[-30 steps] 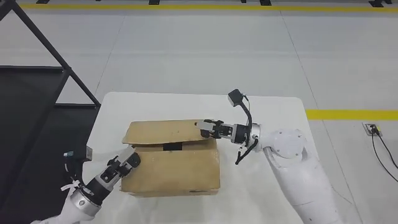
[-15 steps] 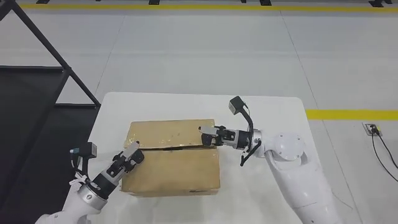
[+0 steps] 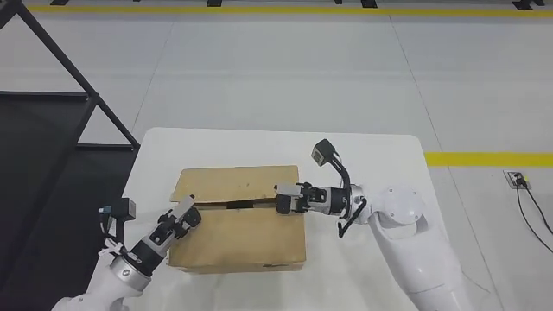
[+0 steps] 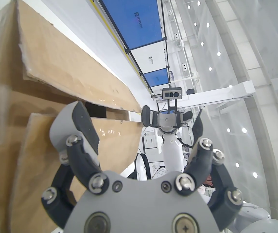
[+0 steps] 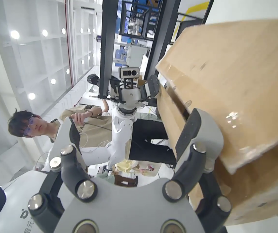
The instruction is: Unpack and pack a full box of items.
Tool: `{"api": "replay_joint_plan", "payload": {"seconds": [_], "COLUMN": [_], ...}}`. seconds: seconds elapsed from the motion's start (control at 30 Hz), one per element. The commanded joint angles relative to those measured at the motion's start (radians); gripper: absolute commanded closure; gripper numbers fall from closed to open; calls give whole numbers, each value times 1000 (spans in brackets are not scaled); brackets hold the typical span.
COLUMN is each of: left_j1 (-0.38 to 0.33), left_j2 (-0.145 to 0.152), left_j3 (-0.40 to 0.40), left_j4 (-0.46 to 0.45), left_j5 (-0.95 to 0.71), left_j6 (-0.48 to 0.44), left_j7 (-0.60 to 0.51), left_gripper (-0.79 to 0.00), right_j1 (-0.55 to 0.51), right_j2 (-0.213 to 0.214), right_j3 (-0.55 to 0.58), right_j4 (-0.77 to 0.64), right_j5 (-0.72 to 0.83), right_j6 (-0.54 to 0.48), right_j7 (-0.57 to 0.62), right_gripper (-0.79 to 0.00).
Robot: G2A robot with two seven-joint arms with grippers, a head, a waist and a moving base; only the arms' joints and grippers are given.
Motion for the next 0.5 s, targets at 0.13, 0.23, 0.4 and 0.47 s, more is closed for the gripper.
{"api": "replay_joint_plan", "payload": {"seconds": [0.13,0.23,0.4,0.47], "left_j1": [-18,-23,-25,-22], "left_j2": [-1,-2,-4,-5], "left_j3": [14,19,19,15], "left_j4": [11,12,11,10], "left_j5": [16,16,15,3], "left_j6": [20,26,27,24], "left_j7": [8,12,20,28], "left_gripper": [-785,-785,-785,-785], "right_j1": [-9,-17,-6,3], "right_j2": [9,11,13,14], "right_j3": [8,10,-9,-19], "right_j4": [-8,-10,12,19], "right_j5": [4,-21,-37,-45], "right_j6": [18,13,47,65], "right_j7": [-12,-86,-105,-89], "right_gripper": [-785,-785,-785,-785]}}
